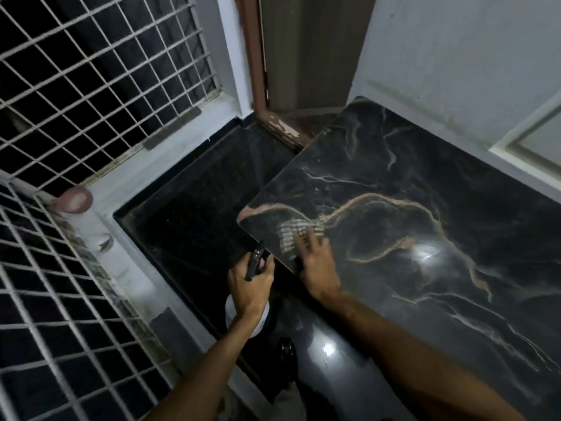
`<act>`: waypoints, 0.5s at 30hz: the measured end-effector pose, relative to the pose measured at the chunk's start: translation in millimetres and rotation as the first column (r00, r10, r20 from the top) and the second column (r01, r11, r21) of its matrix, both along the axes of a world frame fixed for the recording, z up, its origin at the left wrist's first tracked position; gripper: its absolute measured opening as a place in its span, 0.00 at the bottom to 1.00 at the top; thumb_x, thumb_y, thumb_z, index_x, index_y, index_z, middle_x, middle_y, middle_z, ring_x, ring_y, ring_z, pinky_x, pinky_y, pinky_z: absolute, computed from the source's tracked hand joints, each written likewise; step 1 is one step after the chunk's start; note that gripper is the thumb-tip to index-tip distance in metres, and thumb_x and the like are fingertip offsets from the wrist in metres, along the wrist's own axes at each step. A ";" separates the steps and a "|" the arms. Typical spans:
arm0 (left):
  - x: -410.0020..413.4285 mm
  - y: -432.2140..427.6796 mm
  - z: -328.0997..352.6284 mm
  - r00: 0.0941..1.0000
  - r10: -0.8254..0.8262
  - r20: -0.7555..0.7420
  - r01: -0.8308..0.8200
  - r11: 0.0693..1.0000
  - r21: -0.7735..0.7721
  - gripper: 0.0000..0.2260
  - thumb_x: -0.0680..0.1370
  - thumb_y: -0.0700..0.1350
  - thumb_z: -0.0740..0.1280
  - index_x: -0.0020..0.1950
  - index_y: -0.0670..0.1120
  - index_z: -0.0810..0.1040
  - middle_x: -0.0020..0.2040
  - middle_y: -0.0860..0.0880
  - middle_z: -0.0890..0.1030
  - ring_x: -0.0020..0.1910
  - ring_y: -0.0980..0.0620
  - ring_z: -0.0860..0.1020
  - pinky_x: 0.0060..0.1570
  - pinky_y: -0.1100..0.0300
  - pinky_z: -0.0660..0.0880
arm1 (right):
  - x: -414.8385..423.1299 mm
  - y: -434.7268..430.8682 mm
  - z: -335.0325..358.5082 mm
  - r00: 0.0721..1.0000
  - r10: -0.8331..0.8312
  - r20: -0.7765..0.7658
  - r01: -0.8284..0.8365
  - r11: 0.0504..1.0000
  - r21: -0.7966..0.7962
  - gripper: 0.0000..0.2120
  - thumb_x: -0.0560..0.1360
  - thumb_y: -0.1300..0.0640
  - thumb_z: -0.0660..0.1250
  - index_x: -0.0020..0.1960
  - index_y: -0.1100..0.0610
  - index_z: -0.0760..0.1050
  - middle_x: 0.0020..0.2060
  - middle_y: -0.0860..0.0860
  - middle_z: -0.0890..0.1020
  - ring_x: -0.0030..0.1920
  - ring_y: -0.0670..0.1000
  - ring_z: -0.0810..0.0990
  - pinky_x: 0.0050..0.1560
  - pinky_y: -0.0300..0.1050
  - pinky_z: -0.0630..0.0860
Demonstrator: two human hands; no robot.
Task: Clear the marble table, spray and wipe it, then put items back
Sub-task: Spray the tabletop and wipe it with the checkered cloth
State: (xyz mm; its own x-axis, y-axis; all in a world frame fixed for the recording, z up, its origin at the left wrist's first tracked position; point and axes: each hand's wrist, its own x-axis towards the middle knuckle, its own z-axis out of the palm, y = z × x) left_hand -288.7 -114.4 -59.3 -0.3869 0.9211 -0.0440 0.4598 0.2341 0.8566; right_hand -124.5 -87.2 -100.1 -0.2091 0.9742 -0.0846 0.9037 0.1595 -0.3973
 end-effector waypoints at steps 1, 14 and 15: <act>-5.8 5.5 -1.3 1.000 0.005 0.000 -0.005 1.000 -0.003 0.14 0.73 0.43 0.77 0.32 0.45 0.76 0.27 0.51 0.77 0.28 0.52 0.77 0.33 0.54 0.76 | -10.5 9.3 -2.1 0.981 0.194 0.022 -0.195 0.980 0.032 0.38 0.67 0.66 0.66 0.76 0.55 0.64 0.77 0.61 0.60 0.62 0.65 0.67 0.65 0.58 0.71; -16.9 45.0 27.1 0.990 -0.079 -0.118 0.088 0.993 0.077 0.11 0.75 0.41 0.76 0.33 0.44 0.79 0.30 0.55 0.79 0.30 0.63 0.78 0.35 0.67 0.73 | 14.8 58.5 4.2 0.998 -0.058 0.017 0.057 0.996 0.063 0.33 0.71 0.62 0.65 0.76 0.53 0.65 0.78 0.57 0.61 0.63 0.63 0.69 0.67 0.57 0.68; -5.9 43.1 33.4 0.990 -0.100 -0.095 0.107 0.992 0.073 0.11 0.75 0.41 0.76 0.34 0.45 0.80 0.30 0.56 0.79 0.31 0.63 0.78 0.35 0.66 0.74 | 48.1 48.5 5.7 0.968 -0.250 0.012 0.250 0.968 0.024 0.33 0.71 0.62 0.64 0.76 0.54 0.65 0.78 0.58 0.60 0.64 0.65 0.67 0.68 0.58 0.68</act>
